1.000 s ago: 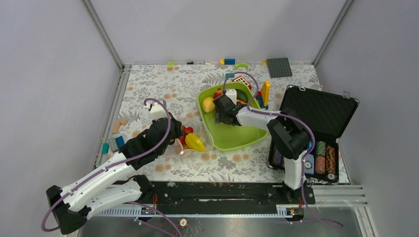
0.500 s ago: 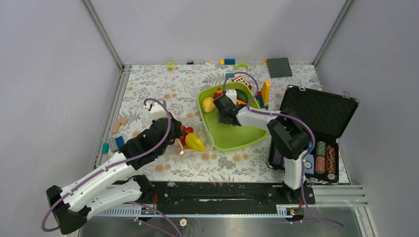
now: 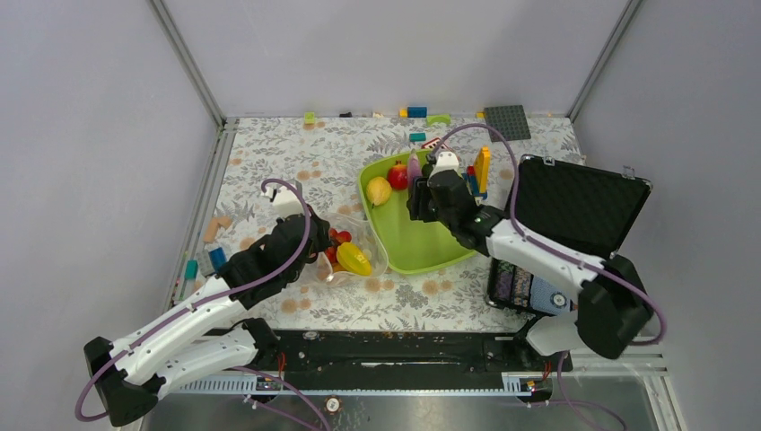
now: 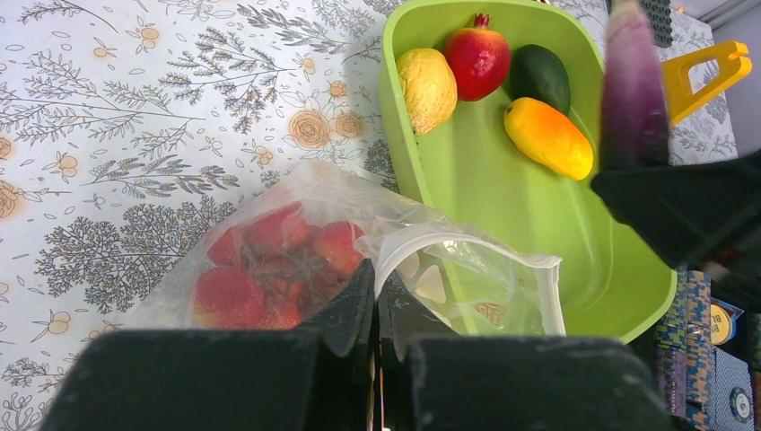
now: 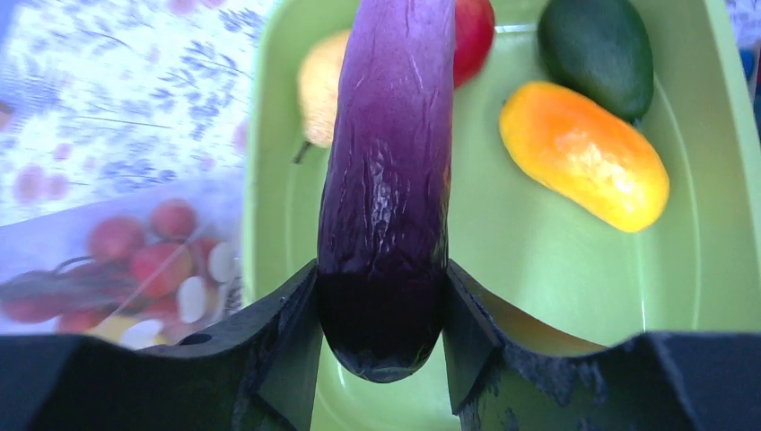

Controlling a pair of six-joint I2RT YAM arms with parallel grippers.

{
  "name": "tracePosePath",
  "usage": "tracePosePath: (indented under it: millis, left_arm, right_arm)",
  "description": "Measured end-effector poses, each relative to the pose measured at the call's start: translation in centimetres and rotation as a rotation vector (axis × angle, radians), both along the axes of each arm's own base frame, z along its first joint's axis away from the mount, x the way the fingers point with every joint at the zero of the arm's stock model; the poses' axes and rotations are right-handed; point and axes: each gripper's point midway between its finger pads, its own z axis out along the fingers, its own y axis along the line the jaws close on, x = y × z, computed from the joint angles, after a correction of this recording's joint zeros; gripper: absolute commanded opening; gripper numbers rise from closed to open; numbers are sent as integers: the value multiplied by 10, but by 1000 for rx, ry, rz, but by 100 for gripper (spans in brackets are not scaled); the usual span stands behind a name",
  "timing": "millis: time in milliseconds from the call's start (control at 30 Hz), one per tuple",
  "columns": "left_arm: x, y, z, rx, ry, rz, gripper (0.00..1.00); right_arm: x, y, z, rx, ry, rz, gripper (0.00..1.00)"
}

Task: Place the food in the zip-top bag and seal the zipper
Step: Pick up the fake vegetable from the bin, then place the fake vegetable in the zipper food storage bag.

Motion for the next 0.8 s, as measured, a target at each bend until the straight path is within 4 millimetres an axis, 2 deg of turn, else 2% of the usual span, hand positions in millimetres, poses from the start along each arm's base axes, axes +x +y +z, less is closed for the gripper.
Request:
tracePosePath:
  millis: [100,267,433,533,700,800]
  left_arm:
    - [0,0,-1,1,1,0,0]
    - [0,0,-1,2,2,0,0]
    - [0,0,-1,2,2,0,0]
    - [0,0,-1,2,2,0,0]
    - [0,0,-1,2,2,0,0]
    - [0,0,-1,2,2,0,0]
  right_arm:
    - [-12,3,30,87,-69,60,20]
    - [-39,13,66,210,-147,207,22]
    - [-74,34,98,330,-207,434,23]
    - [-99,49,114,403,-225,602,27]
    - [-128,66,122,465,-214,784,29]
    - [-140,77,107,449,-166,859,29]
